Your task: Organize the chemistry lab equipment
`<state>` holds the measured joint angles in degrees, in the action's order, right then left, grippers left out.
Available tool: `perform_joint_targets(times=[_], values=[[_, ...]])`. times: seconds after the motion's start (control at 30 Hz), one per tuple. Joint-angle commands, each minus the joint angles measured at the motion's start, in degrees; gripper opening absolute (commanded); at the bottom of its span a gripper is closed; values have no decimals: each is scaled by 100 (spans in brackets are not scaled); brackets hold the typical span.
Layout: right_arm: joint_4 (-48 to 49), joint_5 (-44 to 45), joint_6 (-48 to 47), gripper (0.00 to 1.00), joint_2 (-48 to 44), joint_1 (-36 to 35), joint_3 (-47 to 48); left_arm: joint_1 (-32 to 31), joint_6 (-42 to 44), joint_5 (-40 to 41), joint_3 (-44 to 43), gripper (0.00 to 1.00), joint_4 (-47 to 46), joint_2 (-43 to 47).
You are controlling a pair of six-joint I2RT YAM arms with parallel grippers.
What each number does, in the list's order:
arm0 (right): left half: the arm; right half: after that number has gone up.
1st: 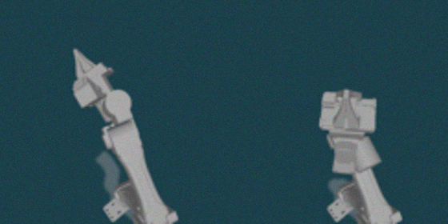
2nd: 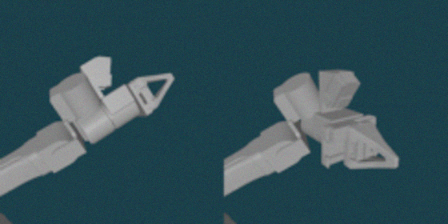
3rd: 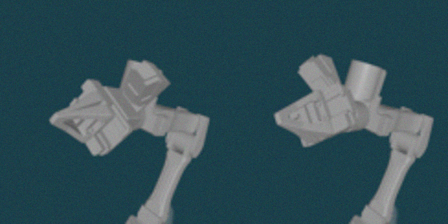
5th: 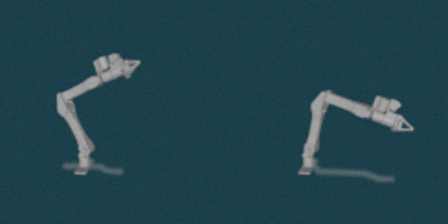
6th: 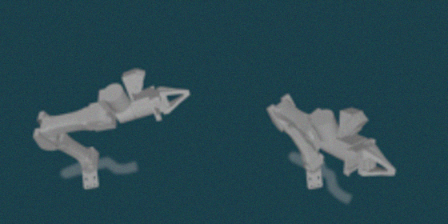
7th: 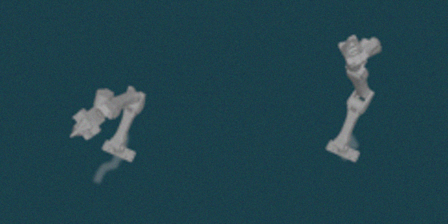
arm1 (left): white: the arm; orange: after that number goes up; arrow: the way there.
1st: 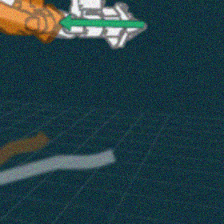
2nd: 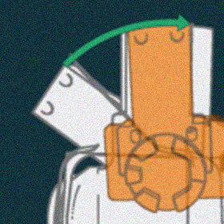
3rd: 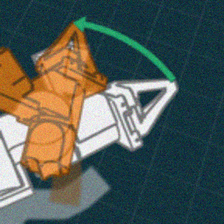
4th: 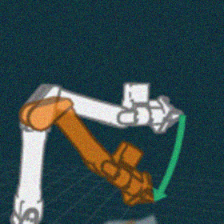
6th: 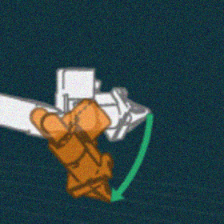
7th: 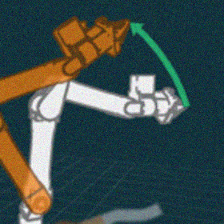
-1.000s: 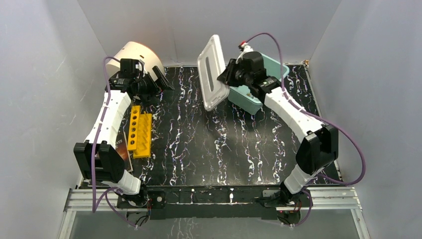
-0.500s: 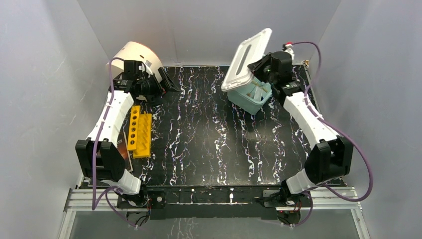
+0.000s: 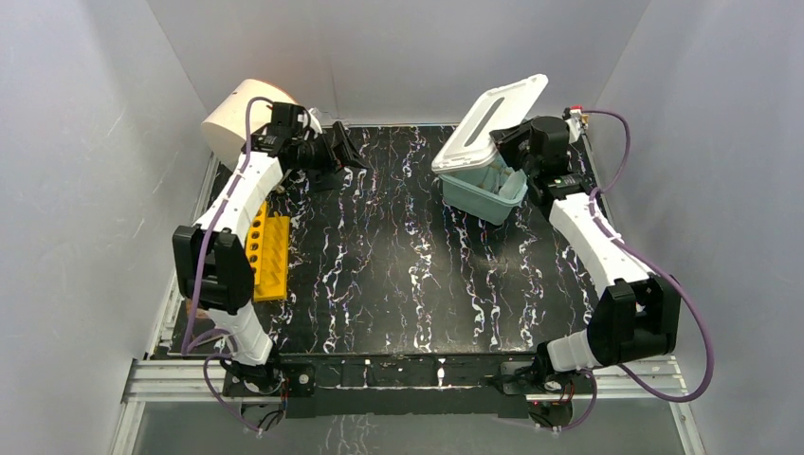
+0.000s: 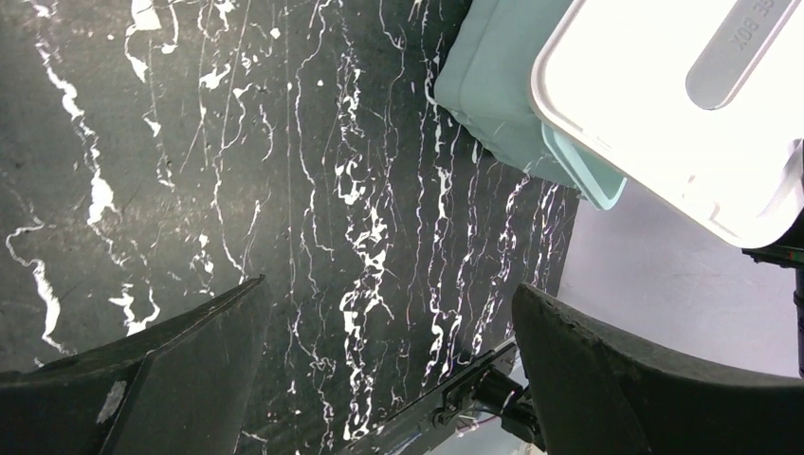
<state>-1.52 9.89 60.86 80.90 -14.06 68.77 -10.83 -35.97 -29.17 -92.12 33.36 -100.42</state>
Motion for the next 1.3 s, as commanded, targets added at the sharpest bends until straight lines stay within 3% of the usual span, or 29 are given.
perform_joint_targets(times=[0.0,0.13,0.27,0.47,0.97,1.2,1.27], values=[[941,-314,37,10,-388,268,-91,-154,38,-228,-429,96,-72,-165],[1400,-574,143,10,-530,410,-509,-256,20,-240,-609,96,-138,-402],[2444,-884,211,10,-596,468,-912,-356,18,-257,-789,96,-163,-610],[2861,-1208,264,10,-623,618,-1067,-479,11,-265,-1064,96,-191,-895],[1993,-1621,312,11,-1015,1190,-1507,-826,-477,-202,-1595,97,-1461,-1375],[1687,-1993,298,15,-920,1468,-1757,-1086,-436,105,-1650,98,-1883,-1464],[1482,-1921,186,20,-980,1543,-1779,-1183,-221,-49,-1705,98,-1988,-1527]])
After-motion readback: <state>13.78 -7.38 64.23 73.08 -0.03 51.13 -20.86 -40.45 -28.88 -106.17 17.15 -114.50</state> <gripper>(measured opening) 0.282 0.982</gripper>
